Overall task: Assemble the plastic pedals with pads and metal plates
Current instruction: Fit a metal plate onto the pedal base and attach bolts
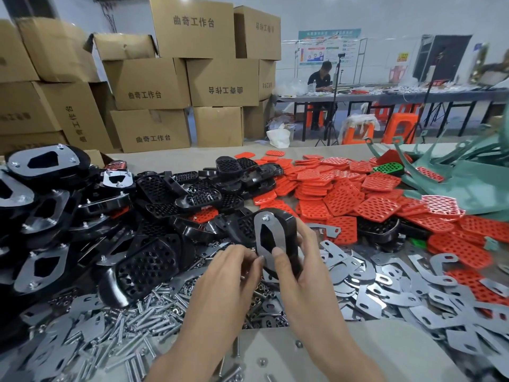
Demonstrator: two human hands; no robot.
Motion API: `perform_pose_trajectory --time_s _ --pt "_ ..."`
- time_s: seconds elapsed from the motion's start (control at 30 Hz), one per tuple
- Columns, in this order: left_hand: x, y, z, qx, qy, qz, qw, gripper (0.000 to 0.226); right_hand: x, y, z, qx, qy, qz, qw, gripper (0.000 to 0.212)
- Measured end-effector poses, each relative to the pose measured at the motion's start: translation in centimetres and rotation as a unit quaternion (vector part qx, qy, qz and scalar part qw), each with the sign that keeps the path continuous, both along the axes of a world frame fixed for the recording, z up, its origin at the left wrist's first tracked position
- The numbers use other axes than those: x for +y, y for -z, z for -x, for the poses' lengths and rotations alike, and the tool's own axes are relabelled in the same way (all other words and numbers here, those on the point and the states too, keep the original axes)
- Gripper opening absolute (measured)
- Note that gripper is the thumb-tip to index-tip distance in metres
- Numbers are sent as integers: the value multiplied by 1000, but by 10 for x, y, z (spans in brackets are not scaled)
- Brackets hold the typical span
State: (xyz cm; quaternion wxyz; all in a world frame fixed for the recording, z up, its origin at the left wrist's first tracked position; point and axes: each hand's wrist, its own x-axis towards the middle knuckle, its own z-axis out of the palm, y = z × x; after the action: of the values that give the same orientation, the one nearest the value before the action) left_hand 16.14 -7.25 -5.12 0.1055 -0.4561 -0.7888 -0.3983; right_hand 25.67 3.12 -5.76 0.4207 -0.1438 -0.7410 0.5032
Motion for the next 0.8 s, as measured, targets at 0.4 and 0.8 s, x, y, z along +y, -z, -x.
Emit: perform_pose_trajectory --time_s 0.4,0.8 --pt "0 -6 -2 -91 11 -26 995 12 -3 -3 -4 -6 21 -51 998 46" --pt "1 -7 -4 52 -11 6 999 8 2 2 -3 -18 36 -31 999 45"
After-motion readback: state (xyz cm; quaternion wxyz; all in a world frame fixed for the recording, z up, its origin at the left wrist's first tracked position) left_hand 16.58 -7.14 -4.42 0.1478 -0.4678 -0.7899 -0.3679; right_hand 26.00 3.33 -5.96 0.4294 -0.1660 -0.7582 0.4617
